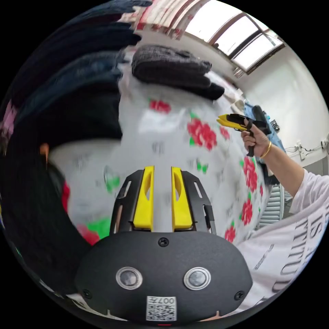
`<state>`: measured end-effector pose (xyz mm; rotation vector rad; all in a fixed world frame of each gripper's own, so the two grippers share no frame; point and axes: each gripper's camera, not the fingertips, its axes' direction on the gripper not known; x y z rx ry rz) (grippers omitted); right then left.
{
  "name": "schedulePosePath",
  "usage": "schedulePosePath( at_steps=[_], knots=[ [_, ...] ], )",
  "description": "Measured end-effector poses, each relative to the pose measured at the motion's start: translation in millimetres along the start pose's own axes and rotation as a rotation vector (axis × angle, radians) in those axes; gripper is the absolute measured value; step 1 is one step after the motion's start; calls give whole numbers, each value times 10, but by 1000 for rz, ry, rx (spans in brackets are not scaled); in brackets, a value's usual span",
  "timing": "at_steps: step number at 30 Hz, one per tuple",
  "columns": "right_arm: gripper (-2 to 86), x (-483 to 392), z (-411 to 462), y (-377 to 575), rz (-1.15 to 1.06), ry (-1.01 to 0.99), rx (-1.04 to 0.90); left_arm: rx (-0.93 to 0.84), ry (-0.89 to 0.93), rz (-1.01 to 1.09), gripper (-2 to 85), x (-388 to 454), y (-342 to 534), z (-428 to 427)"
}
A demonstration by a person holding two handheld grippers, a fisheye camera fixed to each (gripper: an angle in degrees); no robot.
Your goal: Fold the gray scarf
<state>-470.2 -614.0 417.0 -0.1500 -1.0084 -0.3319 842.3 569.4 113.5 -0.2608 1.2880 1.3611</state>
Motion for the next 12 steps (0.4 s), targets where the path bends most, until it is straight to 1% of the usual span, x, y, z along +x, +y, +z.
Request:
schedulePosePath(
  at_steps=[1, 2, 4, 5, 7, 8, 9, 10, 11, 12],
  knots=[
    [52, -24, 192, 441, -34, 86, -76, -64, -9, -37, 59, 80, 442, 93],
    [49, -47, 270, 670, -49, 137, -107, -130, -9, -86, 53, 167, 845, 147],
    [35, -228, 471, 1577, -123, 306, -189, -219, 4, -142, 48, 323, 1334, 168],
    [33, -292, 505, 1775, -140, 349, -204, -265, -15, -144, 45, 450, 1568, 159],
    [28, -570, 742, 2452, -224, 514, -321, -309, -59, -100, 42, 650, 1787, 159],
    [28, -636, 826, 2593, -252, 537, -357, -338, -87, -45, 41, 786, 1858, 196],
    [32, -732, 1031, 2850, -296, 564, -436, -349, -104, -16, 40, 853, 1877, 220],
    [35, -857, 1128, 3059, -344, 595, -351, -332, -148, 41, 38, 981, 1898, 239],
    [37, -887, 1201, 3150, -351, 610, -341, -323, -205, 95, 36, 1095, 1917, 283],
    [40, -938, 1340, 3272, -365, 684, -285, -314, -231, 122, 36, 1150, 1929, 302]
  ],
)
